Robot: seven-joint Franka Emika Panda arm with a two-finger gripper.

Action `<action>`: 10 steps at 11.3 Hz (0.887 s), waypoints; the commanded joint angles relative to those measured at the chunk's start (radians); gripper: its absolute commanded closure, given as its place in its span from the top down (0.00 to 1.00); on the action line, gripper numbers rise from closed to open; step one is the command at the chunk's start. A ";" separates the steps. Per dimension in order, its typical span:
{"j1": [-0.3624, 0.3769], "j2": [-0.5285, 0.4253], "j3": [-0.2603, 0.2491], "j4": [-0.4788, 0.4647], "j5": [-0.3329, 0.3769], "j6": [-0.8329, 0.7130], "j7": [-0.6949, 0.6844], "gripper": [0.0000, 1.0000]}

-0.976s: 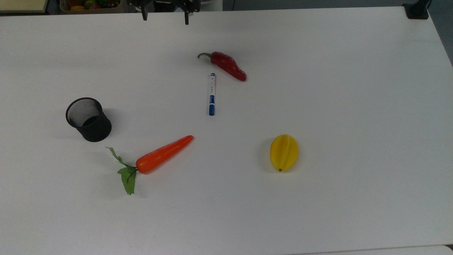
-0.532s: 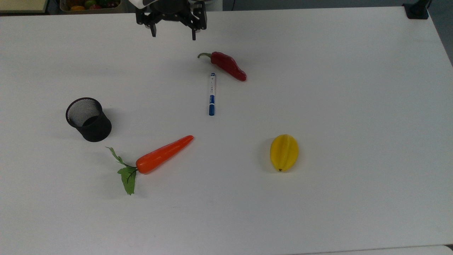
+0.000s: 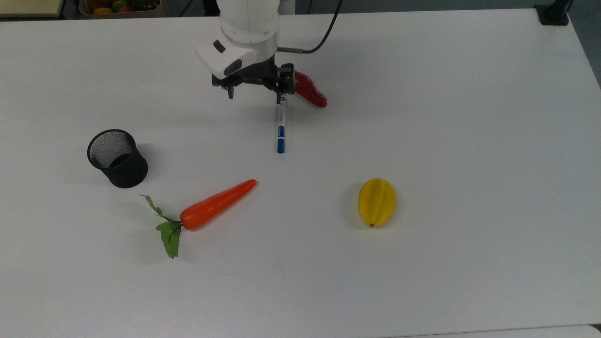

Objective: Place marker
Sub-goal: 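Lower the gripper over the marker's middle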

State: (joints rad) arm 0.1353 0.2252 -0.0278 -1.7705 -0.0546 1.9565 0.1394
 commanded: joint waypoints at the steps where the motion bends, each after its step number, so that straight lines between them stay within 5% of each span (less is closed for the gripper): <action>1: 0.035 -0.001 -0.004 -0.119 -0.014 0.136 0.016 1.00; 6: 0.049 0.108 -0.004 -0.121 -0.034 0.265 0.017 1.00; 10: 0.067 0.151 -0.004 -0.121 -0.039 0.323 0.019 0.79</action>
State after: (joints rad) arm 0.1822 0.3722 -0.0266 -1.8782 -0.0736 2.2382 0.1395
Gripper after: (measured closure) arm 0.075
